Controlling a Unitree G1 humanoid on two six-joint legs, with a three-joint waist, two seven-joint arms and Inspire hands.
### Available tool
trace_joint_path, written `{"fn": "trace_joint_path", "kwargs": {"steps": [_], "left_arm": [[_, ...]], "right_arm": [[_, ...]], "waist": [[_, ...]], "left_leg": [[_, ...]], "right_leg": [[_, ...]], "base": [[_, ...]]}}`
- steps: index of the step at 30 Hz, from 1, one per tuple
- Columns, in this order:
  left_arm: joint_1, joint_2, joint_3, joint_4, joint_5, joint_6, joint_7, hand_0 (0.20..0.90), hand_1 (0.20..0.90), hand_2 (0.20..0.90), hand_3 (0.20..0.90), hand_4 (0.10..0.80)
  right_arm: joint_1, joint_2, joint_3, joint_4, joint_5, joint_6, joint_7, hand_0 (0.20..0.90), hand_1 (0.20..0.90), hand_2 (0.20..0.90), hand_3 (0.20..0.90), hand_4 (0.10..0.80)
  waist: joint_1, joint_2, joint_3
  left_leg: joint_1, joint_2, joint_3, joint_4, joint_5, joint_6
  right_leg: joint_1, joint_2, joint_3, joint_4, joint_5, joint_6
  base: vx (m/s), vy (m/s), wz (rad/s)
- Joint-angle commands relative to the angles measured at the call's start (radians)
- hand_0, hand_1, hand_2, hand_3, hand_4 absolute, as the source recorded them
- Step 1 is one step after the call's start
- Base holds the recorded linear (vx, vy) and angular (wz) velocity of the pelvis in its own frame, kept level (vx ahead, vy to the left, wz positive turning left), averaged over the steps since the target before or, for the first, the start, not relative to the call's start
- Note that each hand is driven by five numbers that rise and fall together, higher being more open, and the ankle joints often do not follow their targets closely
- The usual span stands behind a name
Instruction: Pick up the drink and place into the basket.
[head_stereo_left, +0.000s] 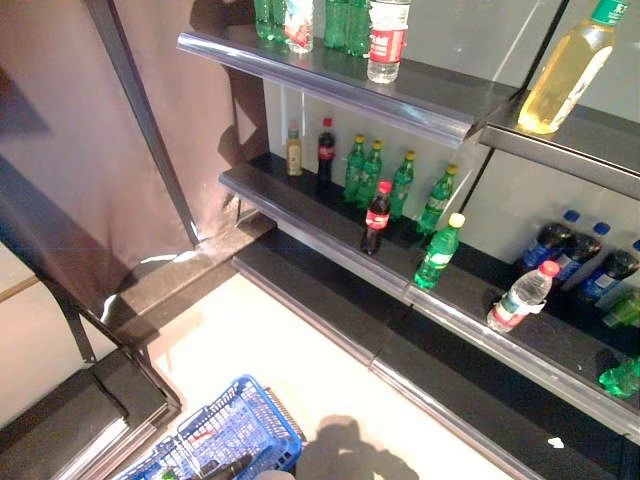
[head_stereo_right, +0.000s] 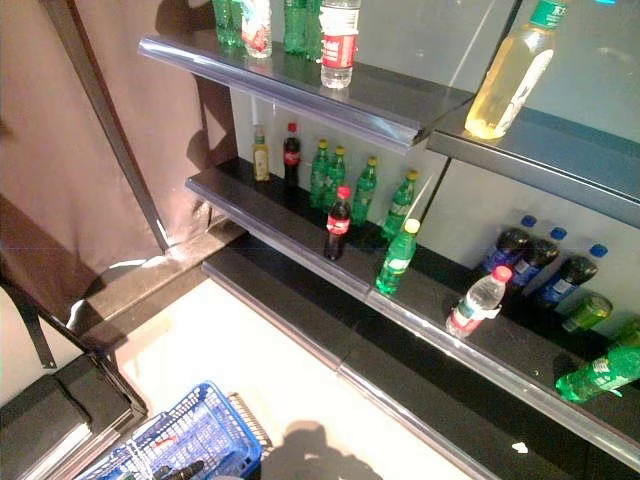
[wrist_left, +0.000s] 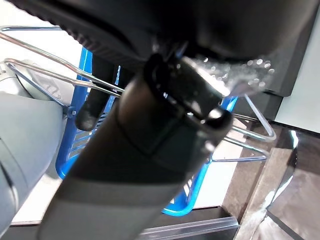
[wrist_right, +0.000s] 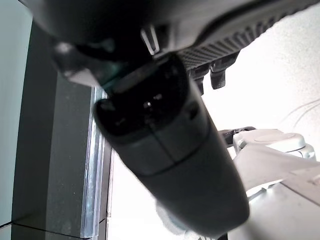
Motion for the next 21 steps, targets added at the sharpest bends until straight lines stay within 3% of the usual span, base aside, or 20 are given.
{"fn": "trace_joint_path", "kwargs": {"steps": [1, 16, 21], "left_arm": [[-0.095, -0.098, -0.029, -0.048, 0.012, -0.036, -0.076, 0.300, 0.300, 0.300, 0.200, 0.100], [-0.091, -0.099, -0.023, -0.047, -0.015, -0.050, -0.073, 0.300, 0.300, 0.300, 0.200, 0.100], [-0.093, -0.098, -0.030, -0.049, -0.010, -0.046, -0.068, 0.300, 0.300, 0.300, 0.200, 0.100]], "right_arm": [[-0.046, -0.039, 0.012, 0.010, -0.027, -0.008, -0.023, 0.900, 0.900, 0.900, 0.900, 0.800], [-0.045, -0.038, 0.011, 0.014, -0.030, -0.037, -0.063, 0.900, 0.900, 0.900, 0.900, 0.800], [-0.048, -0.041, 0.017, 0.004, -0.040, -0.067, -0.127, 0.900, 0.900, 0.900, 0.900, 0.800]], "waist": [[0.007, 0.032, 0.030], [-0.002, 0.034, 0.026], [0.000, 0.033, 0.025]], "left_leg": [[0.096, 0.027, -0.008, 0.002, -0.147, -0.054], [0.099, 0.032, 0.000, 0.002, -0.147, -0.056], [0.102, 0.033, -0.002, 0.002, -0.149, -0.055]], "right_leg": [[-0.097, -0.007, -0.030, 0.004, 0.122, -0.004], [-0.096, -0.009, -0.020, 0.005, 0.120, -0.002], [-0.092, -0.009, -0.020, 0.004, 0.119, -0.003]], "base": [[0.000, 0.000, 0.00], [-0.001, -0.002, -0.02], [0.005, -0.005, -0.04]]}}
